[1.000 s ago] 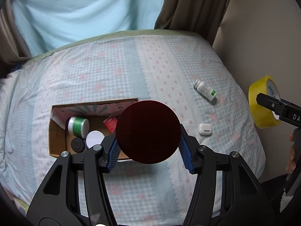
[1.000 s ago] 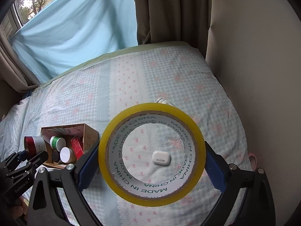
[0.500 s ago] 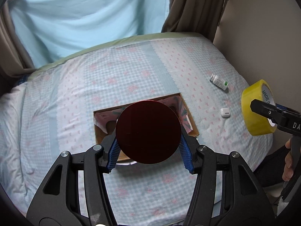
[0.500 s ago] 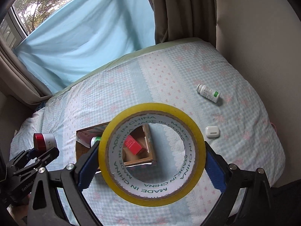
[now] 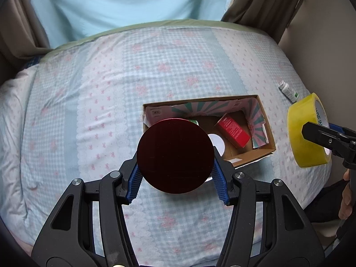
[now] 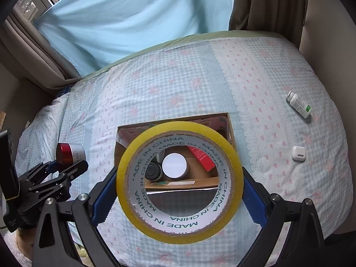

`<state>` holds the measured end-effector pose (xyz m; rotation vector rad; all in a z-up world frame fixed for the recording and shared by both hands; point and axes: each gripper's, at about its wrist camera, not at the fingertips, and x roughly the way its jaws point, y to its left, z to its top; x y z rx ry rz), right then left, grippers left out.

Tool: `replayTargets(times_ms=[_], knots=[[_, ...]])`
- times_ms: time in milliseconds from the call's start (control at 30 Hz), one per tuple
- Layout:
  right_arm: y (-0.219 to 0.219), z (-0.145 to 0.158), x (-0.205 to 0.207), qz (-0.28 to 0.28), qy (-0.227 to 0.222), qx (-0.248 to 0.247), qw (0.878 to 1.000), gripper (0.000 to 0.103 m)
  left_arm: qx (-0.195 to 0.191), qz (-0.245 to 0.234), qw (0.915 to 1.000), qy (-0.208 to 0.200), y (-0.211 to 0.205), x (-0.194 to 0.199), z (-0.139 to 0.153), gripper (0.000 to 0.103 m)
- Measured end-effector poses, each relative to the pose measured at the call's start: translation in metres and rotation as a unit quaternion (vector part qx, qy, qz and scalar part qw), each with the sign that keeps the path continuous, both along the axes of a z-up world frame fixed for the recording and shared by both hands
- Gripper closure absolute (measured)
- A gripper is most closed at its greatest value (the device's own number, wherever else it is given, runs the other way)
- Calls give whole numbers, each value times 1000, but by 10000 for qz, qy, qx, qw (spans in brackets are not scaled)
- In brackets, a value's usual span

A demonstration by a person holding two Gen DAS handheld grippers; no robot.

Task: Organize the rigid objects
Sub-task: 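Carry red lid and yellow tape roll over the box and lower them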

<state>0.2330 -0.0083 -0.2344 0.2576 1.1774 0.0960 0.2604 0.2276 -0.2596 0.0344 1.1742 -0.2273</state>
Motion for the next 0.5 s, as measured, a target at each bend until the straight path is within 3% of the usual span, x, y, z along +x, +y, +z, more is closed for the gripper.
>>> replayTargets(times_ms=[233, 500], knots=[[10, -43, 42, 67, 424, 90, 9990, 5, 52, -66, 9991, 415, -4, 35, -48, 51], [14, -95, 73, 99, 971, 120, 9952, 5, 303, -522, 9944, 864, -24, 62, -96, 51]])
